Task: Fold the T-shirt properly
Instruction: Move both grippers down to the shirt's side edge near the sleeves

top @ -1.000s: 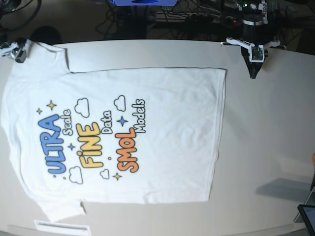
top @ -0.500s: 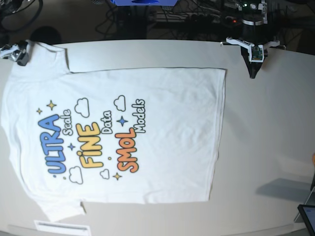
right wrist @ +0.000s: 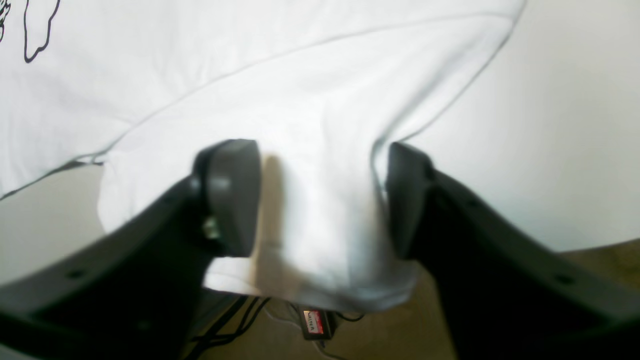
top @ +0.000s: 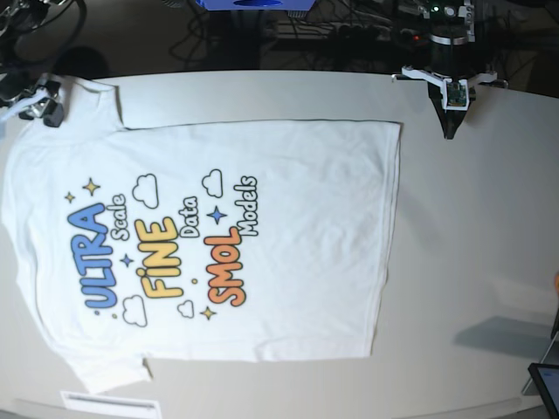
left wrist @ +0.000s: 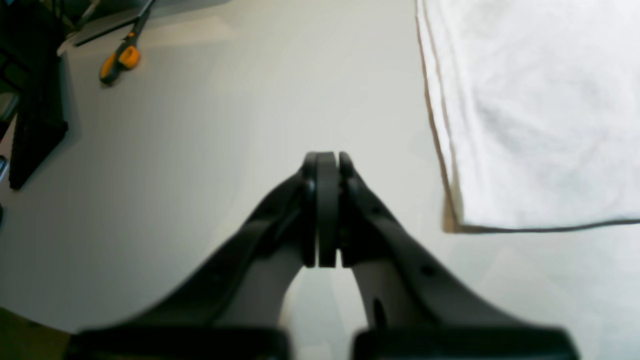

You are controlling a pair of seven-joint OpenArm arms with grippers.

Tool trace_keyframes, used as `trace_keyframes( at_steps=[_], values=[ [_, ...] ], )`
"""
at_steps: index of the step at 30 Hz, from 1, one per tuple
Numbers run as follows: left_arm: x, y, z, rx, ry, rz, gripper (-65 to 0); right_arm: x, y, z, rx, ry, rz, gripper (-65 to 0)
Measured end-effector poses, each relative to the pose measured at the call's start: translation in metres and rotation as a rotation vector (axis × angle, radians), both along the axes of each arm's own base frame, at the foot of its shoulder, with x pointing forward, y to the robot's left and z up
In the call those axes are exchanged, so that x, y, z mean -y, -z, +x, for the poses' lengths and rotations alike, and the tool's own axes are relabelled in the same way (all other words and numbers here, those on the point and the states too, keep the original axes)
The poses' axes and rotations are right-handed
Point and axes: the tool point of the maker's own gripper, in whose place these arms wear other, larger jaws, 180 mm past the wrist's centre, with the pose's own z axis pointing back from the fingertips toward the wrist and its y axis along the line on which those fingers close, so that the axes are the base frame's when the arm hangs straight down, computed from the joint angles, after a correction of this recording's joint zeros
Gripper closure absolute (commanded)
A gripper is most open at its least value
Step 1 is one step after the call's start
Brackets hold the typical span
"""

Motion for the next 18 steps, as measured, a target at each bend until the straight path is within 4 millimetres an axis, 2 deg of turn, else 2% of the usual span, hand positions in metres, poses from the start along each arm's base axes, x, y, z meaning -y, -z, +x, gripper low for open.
trace_keyframes(
  at_steps=[5,7,9,10,11,15,18],
  values=[
    [0.0,0.0,0.0,0.004,-0.006,-0.015,-0.5,-0.002,0.002,-0.002,-0.009,0.0,0.006,-16.1],
    [-0.001,0.0,0.0,0.022,-0.04,-0.089,-6.9,-0.003,0.002,-0.001,-0.01,-0.004,0.008,-10.0],
    [-0.004,-0.001,0.0,0.049,-0.087,-0.192,-20.7,-0.006,0.004,-0.001,-0.02,-0.02,0.011,-1.7],
    [-0.005,-0.001,0.0,0.059,-0.101,-0.23,-26.4,-0.007,0.004,-0.001,-0.022,-0.024,0.012,0.0],
    [-0.008,0.001,0.0,0.054,-0.117,-0.278,-30.9,-0.009,0.005,0.0,-0.023,-0.03,0.015,0.0],
    [-0.017,0.013,0.001,-0.038,-0.149,-0.374,-32.4,-0.01,0.005,0.0,-0.028,-0.034,0.016,-0.6],
    [0.0,0.028,0.007,-0.12,-0.141,-0.498,-32.8,-0.01,0.005,0.0,-0.025,-0.034,0.018,-0.6]
  ],
)
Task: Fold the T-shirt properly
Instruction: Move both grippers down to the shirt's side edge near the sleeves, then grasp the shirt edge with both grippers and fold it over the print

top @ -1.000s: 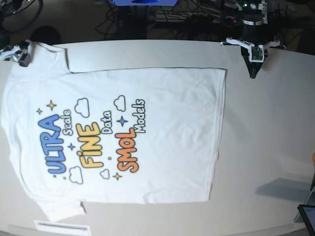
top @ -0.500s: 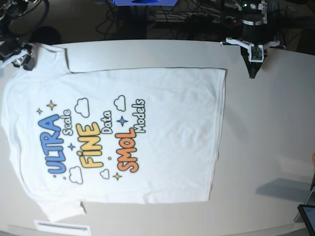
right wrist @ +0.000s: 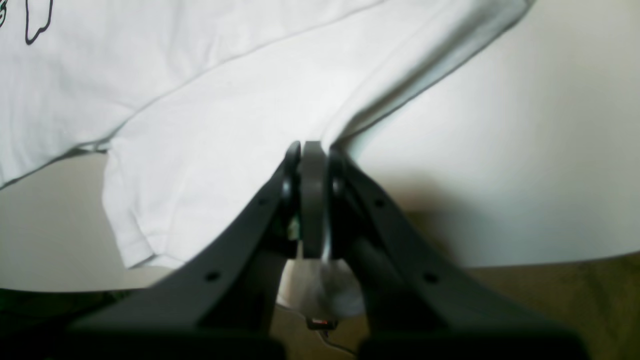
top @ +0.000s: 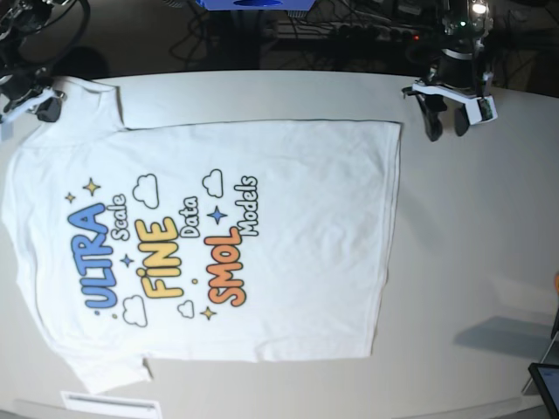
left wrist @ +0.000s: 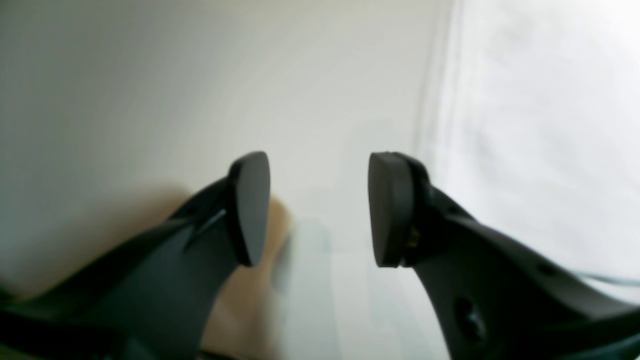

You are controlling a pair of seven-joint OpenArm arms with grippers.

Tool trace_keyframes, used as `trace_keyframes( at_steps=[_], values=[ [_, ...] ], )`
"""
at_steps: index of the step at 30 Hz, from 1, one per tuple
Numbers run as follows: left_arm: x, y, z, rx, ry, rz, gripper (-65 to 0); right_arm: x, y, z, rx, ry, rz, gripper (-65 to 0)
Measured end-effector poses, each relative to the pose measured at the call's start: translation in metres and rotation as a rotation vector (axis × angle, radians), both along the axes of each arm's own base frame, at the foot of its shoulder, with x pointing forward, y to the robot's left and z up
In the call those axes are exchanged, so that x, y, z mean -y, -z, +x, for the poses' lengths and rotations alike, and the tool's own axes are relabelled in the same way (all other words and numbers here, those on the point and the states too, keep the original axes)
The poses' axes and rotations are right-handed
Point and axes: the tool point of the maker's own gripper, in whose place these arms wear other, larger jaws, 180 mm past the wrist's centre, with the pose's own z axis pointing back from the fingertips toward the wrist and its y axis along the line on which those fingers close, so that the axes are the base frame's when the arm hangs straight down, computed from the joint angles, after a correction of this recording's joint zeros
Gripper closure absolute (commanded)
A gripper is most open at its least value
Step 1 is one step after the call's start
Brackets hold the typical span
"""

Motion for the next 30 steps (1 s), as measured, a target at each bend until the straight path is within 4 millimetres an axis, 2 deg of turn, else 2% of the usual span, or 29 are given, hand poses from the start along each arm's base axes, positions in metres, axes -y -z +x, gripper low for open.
trace_keyframes(
  at_steps=[7,14,25,28,30],
  values=[
    [0.037,0.02,0.002,-0.093,0.083,-0.234,-32.1,0.0,0.0,0.0,0.0,0.001,0.0,-0.6],
    [0.044,0.033,-0.007,-0.139,0.052,-0.275,-31.9,0.001,0.0,0.0,-0.003,-0.001,-0.001,-0.6],
    [0.041,0.04,0.018,-0.076,0.017,-0.312,-31.9,0.001,0.0,0.0,-0.002,-0.001,-0.001,-0.6],
    [0.049,0.04,0.022,-0.07,0.029,-0.314,-31.9,0.001,0.0,0.0,-0.002,-0.001,-0.002,-0.6],
    [0.061,0.041,0.026,-0.073,0.06,-0.328,-31.9,0.001,0.0,0.0,-0.002,-0.001,-0.002,-0.6]
  ],
)
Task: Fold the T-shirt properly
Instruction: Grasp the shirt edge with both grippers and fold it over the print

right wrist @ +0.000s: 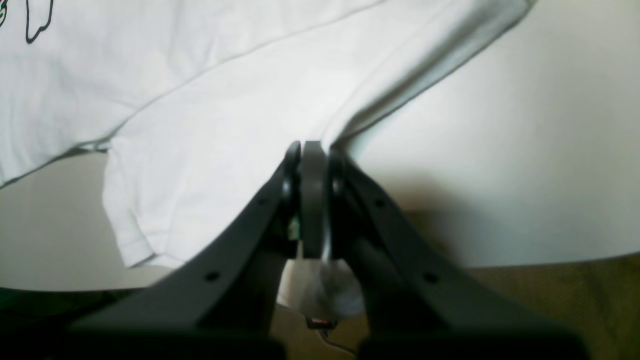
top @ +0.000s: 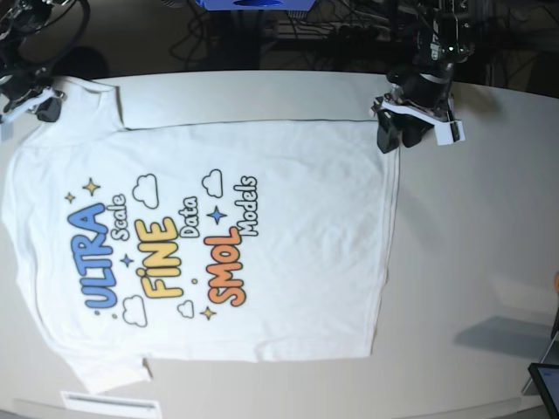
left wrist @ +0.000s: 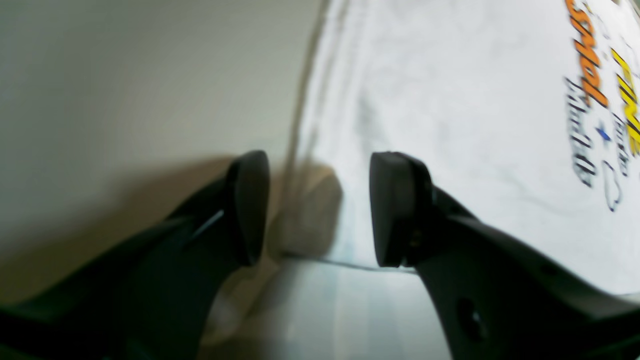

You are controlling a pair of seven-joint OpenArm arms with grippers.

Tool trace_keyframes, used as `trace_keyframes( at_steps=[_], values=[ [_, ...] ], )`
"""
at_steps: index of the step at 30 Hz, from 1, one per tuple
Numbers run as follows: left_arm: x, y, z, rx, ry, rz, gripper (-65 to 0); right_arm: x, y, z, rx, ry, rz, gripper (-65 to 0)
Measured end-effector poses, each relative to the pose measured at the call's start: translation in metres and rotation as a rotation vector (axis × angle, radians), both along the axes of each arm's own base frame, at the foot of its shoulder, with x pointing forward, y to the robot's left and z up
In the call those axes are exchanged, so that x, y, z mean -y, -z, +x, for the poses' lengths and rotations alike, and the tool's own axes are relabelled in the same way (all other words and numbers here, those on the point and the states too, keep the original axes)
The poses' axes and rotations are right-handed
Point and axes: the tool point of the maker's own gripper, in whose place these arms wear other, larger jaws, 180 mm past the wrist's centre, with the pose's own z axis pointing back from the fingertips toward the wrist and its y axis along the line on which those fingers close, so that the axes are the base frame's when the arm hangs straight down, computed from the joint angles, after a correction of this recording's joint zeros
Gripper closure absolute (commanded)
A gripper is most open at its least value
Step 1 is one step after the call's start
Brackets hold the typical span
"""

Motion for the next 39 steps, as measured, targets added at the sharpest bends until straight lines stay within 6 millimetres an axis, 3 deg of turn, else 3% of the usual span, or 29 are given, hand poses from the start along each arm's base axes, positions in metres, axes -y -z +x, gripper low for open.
trace_keyframes(
  at_steps=[4,7,9,12,19,26,30,35,39],
  values=[
    [0.021,0.002,0.0,0.002,0.043,-0.031,-31.7,0.0,0.0,0.0,0.0,0.0,0.0,-0.6],
    [0.024,0.002,0.0,0.002,0.052,-0.039,-31.1,0.0,0.0,0.0,-0.001,0.0,0.0,-0.6],
    [0.024,0.002,-0.001,0.0,0.05,-0.041,-24.5,0.0,0.0,-0.001,0.0,0.001,0.0,-0.6],
    [0.023,0.005,-0.004,-0.019,0.051,-0.042,-6.9,0.0,0.0,-0.002,0.003,0.002,0.0,-0.6],
    [0.023,0.006,-0.006,-0.029,0.051,-0.042,0.0,0.0,0.0,-0.004,0.0,0.0,-0.003,-0.6],
    [0.03,0.001,-0.02,-0.062,0.075,-0.041,0.0,0.001,-0.005,-0.025,-0.067,-0.038,-0.061,-0.6],
    [0.037,-0.017,-0.021,-0.034,0.105,-0.028,0.0,0.003,-0.012,-0.036,-0.113,-0.068,-0.114,-0.6],
    [0.041,-0.036,-0.023,0.004,0.137,-0.016,0.0,0.006,-0.034,-0.031,-0.077,-0.098,-0.196,-0.6],
    [0.024,-0.041,-0.025,0.009,0.092,0.01,0.0,0.017,-0.049,-0.021,-0.049,-0.121,-0.248,-0.6]
  ],
)
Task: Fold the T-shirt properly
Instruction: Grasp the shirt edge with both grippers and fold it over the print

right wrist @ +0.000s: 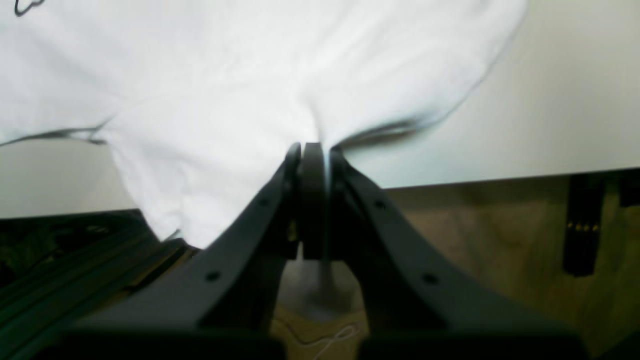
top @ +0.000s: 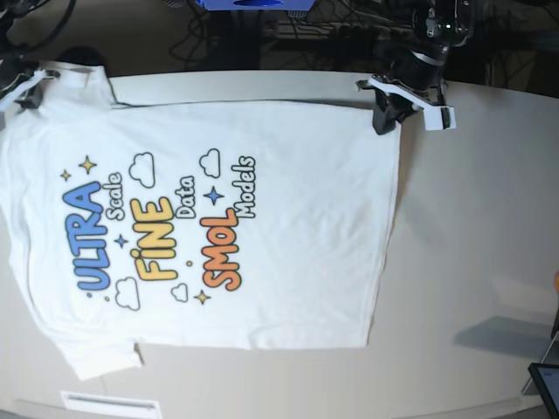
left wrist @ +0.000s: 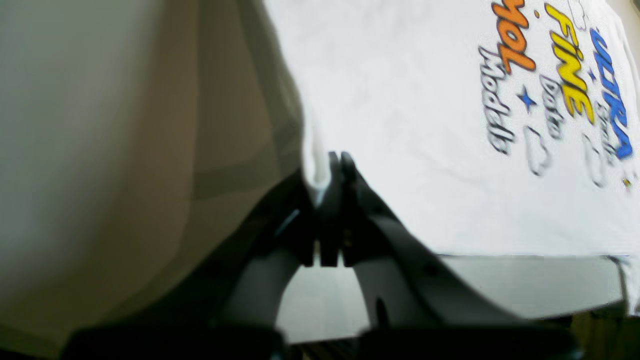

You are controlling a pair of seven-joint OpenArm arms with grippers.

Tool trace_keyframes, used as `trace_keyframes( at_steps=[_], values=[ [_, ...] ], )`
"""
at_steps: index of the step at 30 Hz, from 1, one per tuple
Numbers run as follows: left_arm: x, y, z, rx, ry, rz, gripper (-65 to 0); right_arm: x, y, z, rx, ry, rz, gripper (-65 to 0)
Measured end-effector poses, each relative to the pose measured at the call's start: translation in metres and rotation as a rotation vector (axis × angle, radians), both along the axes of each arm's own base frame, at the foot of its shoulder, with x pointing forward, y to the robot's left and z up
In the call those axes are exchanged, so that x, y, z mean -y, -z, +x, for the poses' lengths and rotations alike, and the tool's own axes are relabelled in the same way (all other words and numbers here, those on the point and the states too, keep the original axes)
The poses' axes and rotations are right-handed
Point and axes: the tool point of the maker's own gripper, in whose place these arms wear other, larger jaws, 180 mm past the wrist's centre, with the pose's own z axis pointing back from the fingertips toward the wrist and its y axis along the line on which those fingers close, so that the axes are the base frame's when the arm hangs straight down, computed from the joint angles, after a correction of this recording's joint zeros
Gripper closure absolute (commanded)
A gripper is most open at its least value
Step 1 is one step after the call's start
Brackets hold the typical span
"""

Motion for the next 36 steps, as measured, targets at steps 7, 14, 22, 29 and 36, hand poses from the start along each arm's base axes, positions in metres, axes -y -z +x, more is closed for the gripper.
trace_keyframes(
  at_steps=[7,14,22,29,36],
  values=[
    [-0.026,-0.006,0.0,0.018,-0.104,-0.004,0.0,0.014,-0.014,0.019,0.008,-0.027,-0.044,-0.6],
    [-0.02,-0.028,0.024,0.094,-0.136,-0.194,0.0,0.012,-0.023,0.043,0.019,-0.08,-0.067,-0.6],
    [-0.03,-0.031,0.037,0.105,-0.216,-0.224,0.0,-0.012,-0.027,0.075,0.064,-0.177,-0.051,-0.6],
    [-0.031,-0.036,0.047,0.119,-0.261,-0.292,0.0,-0.016,-0.036,0.095,0.088,-0.229,-0.069,-0.6],
    [-0.033,-0.042,0.066,0.157,-0.276,-0.33,0.0,-0.018,-0.028,0.111,0.087,-0.229,-0.022,-0.6]
  ],
)
